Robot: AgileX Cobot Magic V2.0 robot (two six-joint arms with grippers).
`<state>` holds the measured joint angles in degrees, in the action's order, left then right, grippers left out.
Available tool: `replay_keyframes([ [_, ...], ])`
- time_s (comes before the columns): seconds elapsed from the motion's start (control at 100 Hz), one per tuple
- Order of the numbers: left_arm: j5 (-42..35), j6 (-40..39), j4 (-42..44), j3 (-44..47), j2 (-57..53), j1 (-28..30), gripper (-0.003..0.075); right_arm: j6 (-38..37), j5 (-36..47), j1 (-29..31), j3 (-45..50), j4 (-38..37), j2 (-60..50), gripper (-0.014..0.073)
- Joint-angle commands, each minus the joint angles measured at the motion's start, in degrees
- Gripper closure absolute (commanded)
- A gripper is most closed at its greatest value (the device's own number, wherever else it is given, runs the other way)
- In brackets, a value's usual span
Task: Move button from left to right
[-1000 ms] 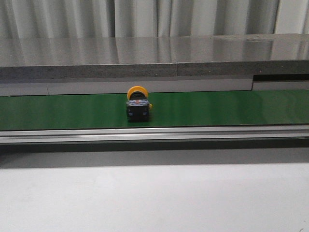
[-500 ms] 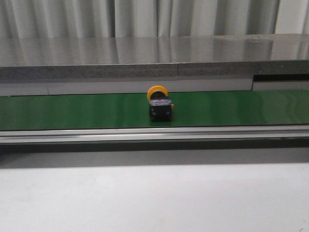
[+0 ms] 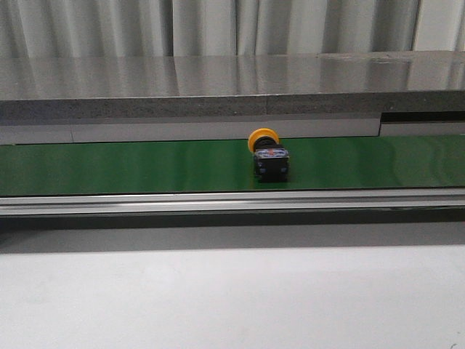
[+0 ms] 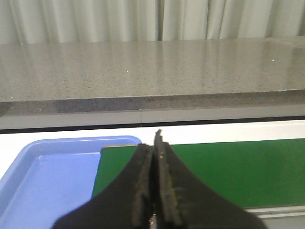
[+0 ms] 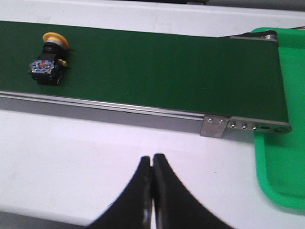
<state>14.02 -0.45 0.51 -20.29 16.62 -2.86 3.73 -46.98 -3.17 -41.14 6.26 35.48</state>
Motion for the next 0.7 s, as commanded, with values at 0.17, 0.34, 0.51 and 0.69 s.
replay_keyframes([
  [0.17,-4.7,-0.1,-0.1,-1.6,0.3,-0.5,0.074,0.1,5.3,0.0,-4.6,3.5,5.5,0.0661],
  [0.34,-4.7,-0.1,-0.1,-1.6,0.3,-0.5,0.074,0.1,6.0,0.0,-4.6,3.4,5.5,0.0661],
  [0.51,-4.7,-0.1,-0.1,-1.6,0.3,-0.5,0.074,0.1,5.9,0.0,-4.5,3.4,5.5,0.0621],
  [0.69,-4.7,-0.1,-0.1,-1.6,0.3,-0.5,0.074,0.1,6.0,0.0,-4.5,3.4,5.5,0.0256],
])
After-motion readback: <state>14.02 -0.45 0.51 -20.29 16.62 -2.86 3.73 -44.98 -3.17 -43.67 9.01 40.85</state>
